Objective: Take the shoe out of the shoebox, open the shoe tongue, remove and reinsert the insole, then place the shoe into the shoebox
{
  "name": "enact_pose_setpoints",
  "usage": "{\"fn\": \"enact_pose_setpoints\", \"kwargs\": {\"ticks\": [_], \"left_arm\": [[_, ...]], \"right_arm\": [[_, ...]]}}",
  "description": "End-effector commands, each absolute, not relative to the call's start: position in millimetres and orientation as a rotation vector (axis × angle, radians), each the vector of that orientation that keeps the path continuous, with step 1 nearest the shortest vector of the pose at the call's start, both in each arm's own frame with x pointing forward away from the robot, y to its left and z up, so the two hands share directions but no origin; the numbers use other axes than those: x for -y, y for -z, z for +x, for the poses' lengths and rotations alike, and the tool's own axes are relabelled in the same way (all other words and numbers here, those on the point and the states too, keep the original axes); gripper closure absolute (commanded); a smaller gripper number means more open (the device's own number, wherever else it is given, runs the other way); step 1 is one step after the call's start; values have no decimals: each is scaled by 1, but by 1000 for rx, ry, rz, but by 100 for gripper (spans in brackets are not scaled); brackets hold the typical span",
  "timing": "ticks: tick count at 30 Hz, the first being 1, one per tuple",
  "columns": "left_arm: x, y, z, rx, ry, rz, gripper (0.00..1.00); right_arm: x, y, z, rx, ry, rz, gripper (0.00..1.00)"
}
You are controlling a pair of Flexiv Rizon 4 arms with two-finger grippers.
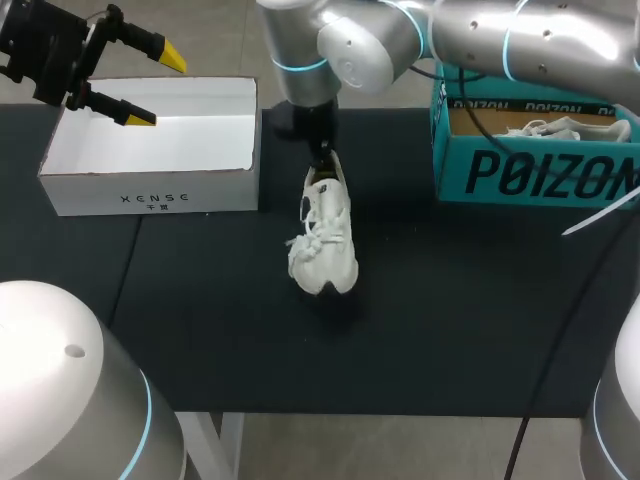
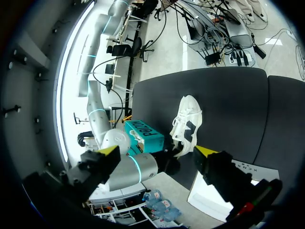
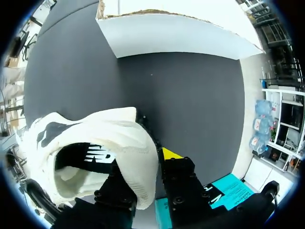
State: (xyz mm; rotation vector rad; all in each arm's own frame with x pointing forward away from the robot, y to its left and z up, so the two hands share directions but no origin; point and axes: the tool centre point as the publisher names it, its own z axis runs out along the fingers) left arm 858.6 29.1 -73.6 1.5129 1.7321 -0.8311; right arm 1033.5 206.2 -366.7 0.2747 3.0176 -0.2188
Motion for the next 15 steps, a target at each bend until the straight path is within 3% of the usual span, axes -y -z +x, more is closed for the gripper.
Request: {"fn": "enact_pose_setpoints", "kwargs": {"ticks": [1,15], "left_arm": [[-29,73,859,-1734,830,1515,0],[-29,73,859,-1734,830,1515,0]], "right_arm": [[-199,309,1005,-2961,187,325,100],[-169,223,978,-2874,139,542,100]]}}
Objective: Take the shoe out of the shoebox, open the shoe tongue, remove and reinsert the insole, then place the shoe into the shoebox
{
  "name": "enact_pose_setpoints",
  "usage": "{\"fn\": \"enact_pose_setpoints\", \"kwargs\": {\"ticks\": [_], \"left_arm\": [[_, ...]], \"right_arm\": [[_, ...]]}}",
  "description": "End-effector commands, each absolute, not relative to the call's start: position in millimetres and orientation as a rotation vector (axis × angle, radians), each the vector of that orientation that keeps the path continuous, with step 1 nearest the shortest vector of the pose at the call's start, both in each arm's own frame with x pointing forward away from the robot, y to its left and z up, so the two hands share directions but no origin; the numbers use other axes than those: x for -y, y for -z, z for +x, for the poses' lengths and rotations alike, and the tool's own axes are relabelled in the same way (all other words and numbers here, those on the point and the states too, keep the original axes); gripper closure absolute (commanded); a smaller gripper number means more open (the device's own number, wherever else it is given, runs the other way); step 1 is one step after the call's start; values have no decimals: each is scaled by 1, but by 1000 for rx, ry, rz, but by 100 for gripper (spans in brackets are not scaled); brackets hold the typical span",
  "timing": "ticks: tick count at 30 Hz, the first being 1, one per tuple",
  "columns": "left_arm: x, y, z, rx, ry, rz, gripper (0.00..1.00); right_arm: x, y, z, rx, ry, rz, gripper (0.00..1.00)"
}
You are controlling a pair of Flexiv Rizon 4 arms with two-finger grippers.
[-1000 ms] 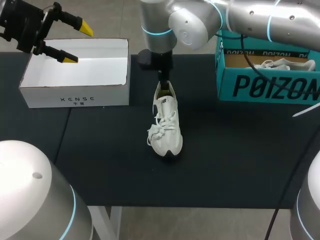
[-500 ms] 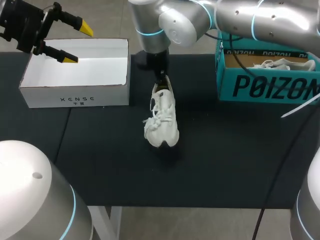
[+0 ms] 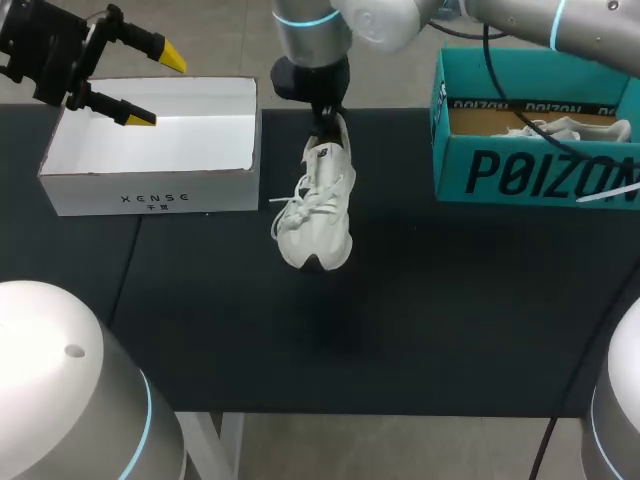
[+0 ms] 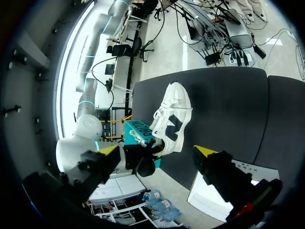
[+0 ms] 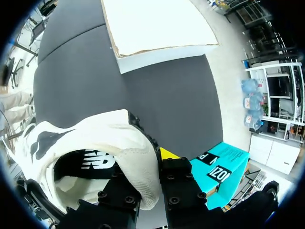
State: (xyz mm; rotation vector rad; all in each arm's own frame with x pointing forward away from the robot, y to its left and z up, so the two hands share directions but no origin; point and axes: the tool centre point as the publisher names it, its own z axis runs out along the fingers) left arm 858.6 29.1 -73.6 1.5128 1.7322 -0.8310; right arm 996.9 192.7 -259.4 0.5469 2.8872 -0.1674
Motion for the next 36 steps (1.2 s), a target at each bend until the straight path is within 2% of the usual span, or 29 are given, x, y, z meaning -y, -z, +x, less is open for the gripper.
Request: {"fn": "enact_pose_setpoints", "kwargs": {"ticks": [1,22,24,29,36], "left_arm": [[-29,73,859,-1734,830,1515,0],[-29,73,859,-1734,830,1515,0],[-29,73,859,-1734,830,1515,0],[-29,73,859,-1734,830,1515,0],[-29,73,859,-1734,830,1515,0]], "right_arm": [[-166,221,977,-2874,137,554,100],[-152,217,971,-2947,94,667,100],[-153,196,974,-2935,26,677,100],[-133,159,1008,-2831,-18,828,100],[-74,140,1056,-2624,54,1145,100]]}}
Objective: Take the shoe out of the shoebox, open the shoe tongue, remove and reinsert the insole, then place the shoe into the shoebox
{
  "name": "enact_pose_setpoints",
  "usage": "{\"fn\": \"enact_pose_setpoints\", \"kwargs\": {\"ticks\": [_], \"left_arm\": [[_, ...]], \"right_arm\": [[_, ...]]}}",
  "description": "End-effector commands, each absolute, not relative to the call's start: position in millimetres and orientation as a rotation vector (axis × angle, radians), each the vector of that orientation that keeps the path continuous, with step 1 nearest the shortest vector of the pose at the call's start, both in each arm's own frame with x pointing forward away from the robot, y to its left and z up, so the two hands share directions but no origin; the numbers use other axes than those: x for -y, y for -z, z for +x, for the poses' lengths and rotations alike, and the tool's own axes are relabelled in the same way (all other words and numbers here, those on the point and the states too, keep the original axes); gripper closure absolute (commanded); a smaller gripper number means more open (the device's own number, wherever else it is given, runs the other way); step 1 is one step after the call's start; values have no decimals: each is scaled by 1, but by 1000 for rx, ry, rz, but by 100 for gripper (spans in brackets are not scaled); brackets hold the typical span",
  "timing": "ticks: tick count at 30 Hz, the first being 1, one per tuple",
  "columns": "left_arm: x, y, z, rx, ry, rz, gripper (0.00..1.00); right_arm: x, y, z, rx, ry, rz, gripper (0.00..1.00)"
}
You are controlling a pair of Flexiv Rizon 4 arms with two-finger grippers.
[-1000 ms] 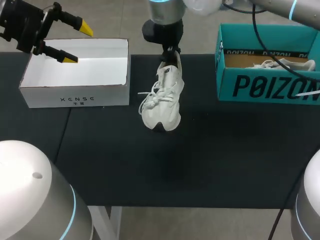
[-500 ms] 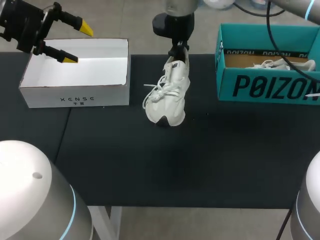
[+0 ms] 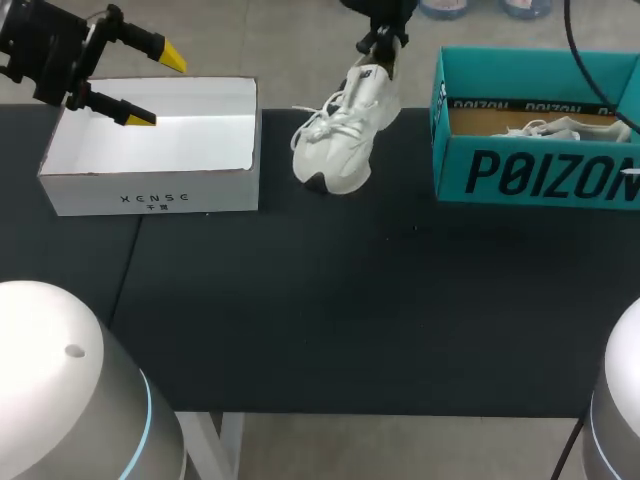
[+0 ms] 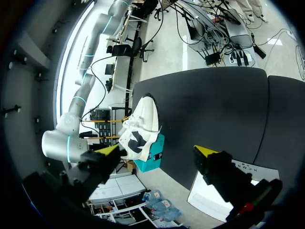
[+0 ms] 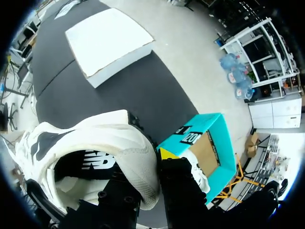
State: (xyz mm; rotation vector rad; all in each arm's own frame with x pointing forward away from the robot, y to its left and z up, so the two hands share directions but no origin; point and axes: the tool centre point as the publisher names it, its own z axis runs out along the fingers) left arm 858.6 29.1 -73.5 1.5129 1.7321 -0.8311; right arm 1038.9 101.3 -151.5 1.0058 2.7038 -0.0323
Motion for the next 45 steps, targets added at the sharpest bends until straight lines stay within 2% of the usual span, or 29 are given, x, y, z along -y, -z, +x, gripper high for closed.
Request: {"fn": "enact_pose_setpoints", "kwargs": {"ticks": [1,13,28,45], "left_arm": [[-29,73,859,-1734,830,1515,0],[-29,73,859,-1734,830,1515,0],[-29,73,859,-1734,830,1515,0],[-29,73,859,-1734,830,1515,0]], "right_arm": [[-64,137,1063,-2587,63,1188,100],[34,93,1105,-2255,98,1569,100],[135,91,1108,-1974,152,1950,100],[139,90,1105,-1981,107,1960,100]]}}
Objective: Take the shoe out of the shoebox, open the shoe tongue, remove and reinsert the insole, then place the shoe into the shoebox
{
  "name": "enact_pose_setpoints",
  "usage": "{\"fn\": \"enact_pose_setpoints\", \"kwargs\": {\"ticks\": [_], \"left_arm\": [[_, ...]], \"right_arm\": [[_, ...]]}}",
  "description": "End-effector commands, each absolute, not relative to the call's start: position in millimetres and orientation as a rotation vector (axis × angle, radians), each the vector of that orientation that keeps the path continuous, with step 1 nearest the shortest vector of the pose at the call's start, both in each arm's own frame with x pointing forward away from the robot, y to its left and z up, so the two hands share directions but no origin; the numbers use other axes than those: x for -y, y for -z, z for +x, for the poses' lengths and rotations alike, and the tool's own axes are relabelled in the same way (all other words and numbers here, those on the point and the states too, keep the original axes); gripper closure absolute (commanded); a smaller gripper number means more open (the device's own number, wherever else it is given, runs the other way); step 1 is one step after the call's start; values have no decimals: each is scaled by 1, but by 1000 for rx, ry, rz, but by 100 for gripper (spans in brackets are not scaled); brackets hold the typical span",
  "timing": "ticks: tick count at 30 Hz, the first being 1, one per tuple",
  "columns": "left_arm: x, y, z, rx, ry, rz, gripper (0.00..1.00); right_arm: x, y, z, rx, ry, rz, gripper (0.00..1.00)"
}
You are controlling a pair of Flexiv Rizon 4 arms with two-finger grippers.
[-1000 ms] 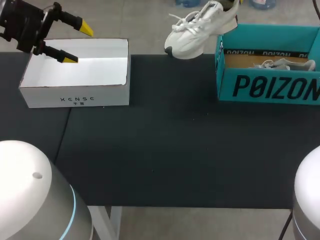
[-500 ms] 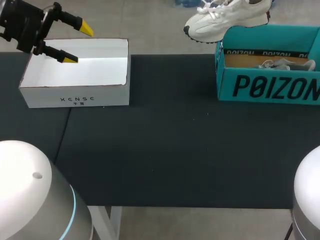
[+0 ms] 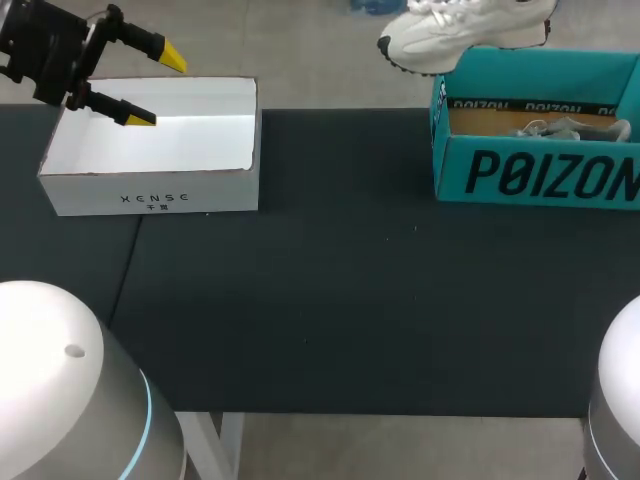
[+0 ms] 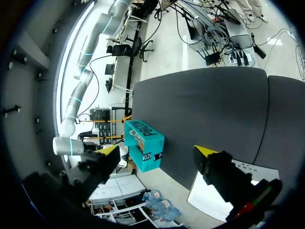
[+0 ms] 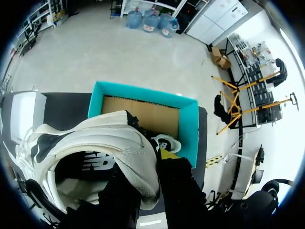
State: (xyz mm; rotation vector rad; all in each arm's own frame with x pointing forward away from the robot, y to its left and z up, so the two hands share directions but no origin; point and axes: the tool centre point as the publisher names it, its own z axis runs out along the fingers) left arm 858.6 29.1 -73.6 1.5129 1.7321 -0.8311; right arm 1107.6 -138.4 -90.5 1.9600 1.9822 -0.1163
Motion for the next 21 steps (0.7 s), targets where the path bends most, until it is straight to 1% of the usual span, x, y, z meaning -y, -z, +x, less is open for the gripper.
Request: {"fn": "enact_pose_setpoints", "kwargs": {"ticks": [1,17,21], "left_arm": [[-29,73,859,-1734,830,1515,0],[-29,73,859,-1734,830,1515,0],[-29,73,859,-1734,830,1515,0]], "right_arm": [[139,90,1105,-1981,107,1960,100],[139,90,1105,-1981,107,1960,100],[150,91,1120,-1905,92,2026,100]]}}
